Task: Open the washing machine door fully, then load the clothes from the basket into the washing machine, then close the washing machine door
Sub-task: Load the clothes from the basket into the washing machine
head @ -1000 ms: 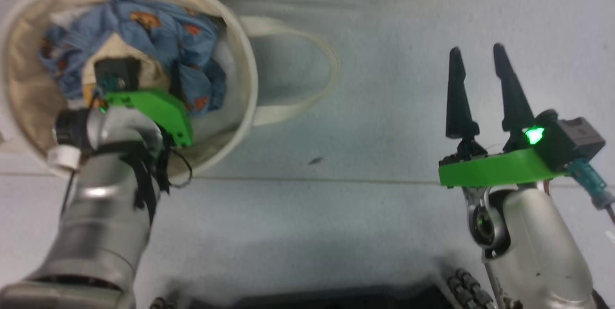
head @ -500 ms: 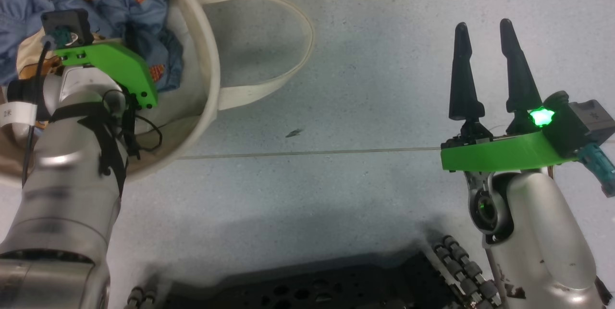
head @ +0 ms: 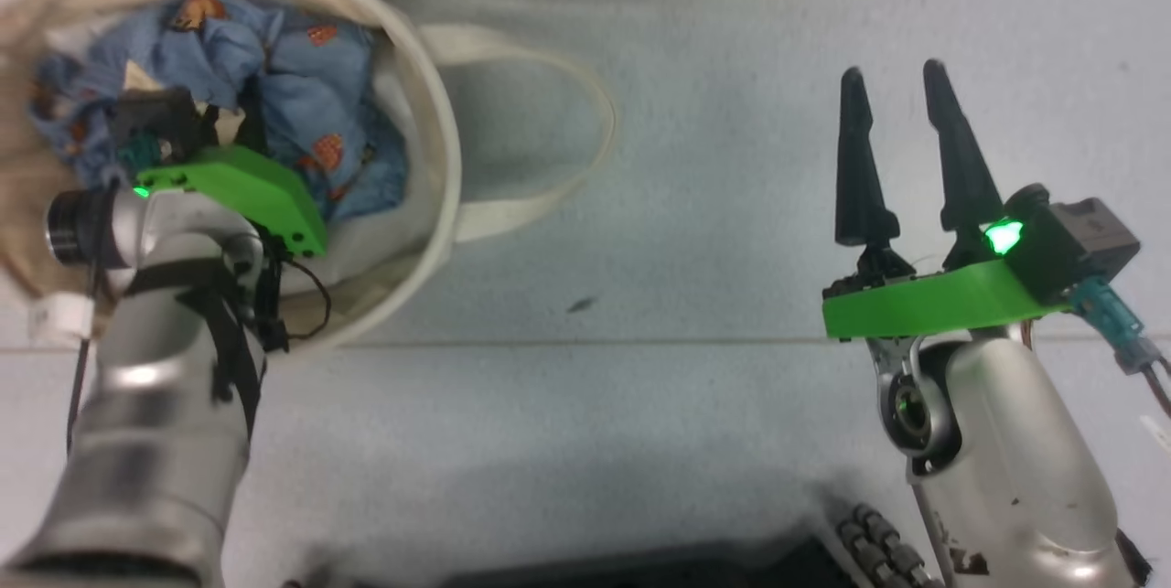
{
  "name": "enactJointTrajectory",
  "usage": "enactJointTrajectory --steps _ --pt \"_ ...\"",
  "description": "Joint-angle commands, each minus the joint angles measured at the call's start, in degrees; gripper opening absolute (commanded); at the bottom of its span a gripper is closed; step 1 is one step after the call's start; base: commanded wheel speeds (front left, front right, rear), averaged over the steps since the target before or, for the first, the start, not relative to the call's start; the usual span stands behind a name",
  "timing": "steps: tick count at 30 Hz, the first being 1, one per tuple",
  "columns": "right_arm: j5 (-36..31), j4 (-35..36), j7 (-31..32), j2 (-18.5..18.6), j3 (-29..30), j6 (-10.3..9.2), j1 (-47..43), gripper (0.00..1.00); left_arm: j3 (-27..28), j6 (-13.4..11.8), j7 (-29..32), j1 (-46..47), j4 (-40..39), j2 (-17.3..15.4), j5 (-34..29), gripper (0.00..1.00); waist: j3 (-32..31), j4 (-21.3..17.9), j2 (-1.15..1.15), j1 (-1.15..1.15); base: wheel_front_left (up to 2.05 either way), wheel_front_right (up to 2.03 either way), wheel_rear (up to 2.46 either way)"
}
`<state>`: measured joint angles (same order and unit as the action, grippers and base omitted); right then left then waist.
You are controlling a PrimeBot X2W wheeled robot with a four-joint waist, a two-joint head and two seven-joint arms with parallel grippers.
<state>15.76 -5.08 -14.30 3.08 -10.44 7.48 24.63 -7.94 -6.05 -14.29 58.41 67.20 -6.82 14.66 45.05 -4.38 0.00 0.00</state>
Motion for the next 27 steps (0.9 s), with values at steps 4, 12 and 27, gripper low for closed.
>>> enactJointTrajectory --steps 4,12,27 --pt "0.88 0.26 -0.7 -0.2 -1.8 0.01 -3.4 1.0 3.31 -1.12 -0.69 -9.04 -13.23 -2.42 -1.52 0.0 -7.81 1.81 0.0 0.0 0.0 0.0 0.0" --pt "1.69 -1.73 -0.7 -0.2 -2.63 0.01 -6.09 1.0 7.57 -0.81 -0.7 -22.44 -33.56 -0.5 -6.64 0.0 -17.58 3.52 0.0 0.0 0.0 0.0 0.0" --pt "3.99 -2.56 -0.7 -0.2 0.24 0.01 -12.05 1.0 8.62 4.31 -0.71 -41.07 -62.31 2.77 -12.44 0.0 -31.71 4.37 0.0 0.0 0.0 0.0 0.0"
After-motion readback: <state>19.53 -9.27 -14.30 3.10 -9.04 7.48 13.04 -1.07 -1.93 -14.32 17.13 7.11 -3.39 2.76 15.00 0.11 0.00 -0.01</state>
